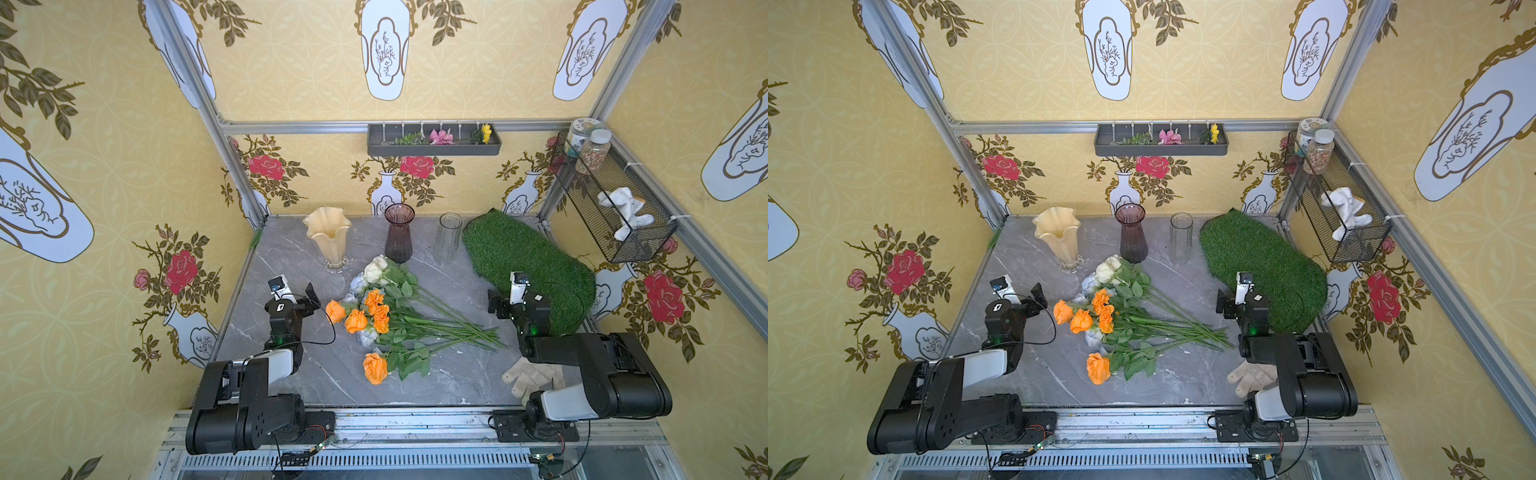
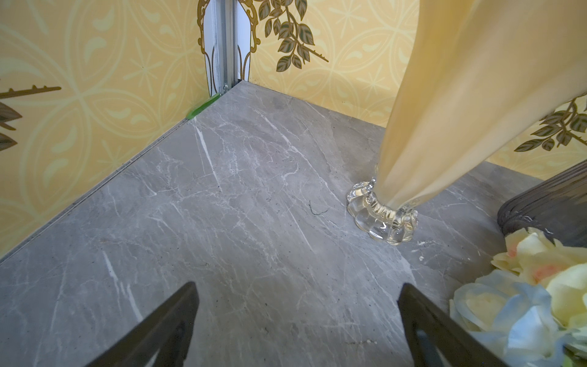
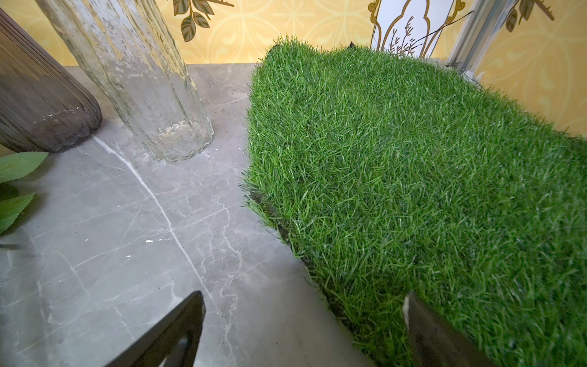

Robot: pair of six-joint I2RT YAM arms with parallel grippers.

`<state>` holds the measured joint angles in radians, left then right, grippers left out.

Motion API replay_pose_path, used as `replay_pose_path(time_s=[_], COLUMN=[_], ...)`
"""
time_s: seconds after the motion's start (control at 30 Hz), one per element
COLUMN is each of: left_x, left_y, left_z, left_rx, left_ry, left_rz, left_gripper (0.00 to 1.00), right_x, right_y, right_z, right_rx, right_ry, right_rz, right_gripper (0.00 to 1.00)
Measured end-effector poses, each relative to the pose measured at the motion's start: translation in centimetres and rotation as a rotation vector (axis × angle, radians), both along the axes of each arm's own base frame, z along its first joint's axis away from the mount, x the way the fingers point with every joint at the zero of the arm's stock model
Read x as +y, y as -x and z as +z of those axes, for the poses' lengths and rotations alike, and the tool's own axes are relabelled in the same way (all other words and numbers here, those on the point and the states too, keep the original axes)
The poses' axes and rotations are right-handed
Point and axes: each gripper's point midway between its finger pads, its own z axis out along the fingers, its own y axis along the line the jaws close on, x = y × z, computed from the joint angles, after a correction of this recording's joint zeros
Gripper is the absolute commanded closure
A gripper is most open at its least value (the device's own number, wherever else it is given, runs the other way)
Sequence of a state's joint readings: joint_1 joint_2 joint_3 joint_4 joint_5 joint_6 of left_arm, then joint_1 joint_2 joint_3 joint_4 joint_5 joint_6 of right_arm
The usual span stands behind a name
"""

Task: Arrange the flowers in different vases according to their colors
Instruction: Pick up the flower at the center of the board.

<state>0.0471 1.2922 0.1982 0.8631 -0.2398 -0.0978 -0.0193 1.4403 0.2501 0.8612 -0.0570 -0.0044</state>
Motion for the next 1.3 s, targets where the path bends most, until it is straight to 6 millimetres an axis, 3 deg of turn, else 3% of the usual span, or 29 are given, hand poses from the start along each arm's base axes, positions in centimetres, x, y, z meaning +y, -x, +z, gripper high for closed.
replay_pose_path(time_s=[0.17,0.4,0.7,0.77,0.87,1.07,1.2,1.3], left_x=[-0.1,-1.0,0.6,0.6,1.0,2.7,4.3,5.2], left_y=[0.1,2.1,3.5,3.4,3.7,5.4,7.0,8.6], left_z=[0.0,-0.9,0.1,1.2,4.0,14.1,15.9,16.8], left_rx=[-0.002,-0.014,-0.091,-0.13,-0.212,-0.373,-0.278,-0.185], left_ry=[0.0,-0.053,-0.079,-0.078,-0.079,-0.008,0.088,0.171], left_rz=[-0.002,0.026,0.124,0.132,0.176,0.298,0.426,0.521], left_gripper=[0.0,0.0,0.0,0.0,0.0,0.0,0.0,0.0], right_x=[0.0,0.5,0.6,0.0,-0.7,-0.7,-0.6,-1.6], right_y=[0.0,0.2,1.3,1.3,0.6,0.6,1.5,1.9], right_z=[0.0,-0.2,-0.8,-0.1,2.9,11.5,17.6,19.8], right_rx=[0.0,0.004,0.015,-0.003,-0.066,-0.195,-0.234,-0.164], right_ry=[0.0,0.011,0.048,0.049,0.054,-0.015,-0.146,-0.258], right_rz=[0.0,0.009,-0.006,-0.044,-0.092,-0.116,-0.144,-0.238], right_gripper=[0.03,0.03,0.03,0.03,0.03,0.03,0.03,0.03])
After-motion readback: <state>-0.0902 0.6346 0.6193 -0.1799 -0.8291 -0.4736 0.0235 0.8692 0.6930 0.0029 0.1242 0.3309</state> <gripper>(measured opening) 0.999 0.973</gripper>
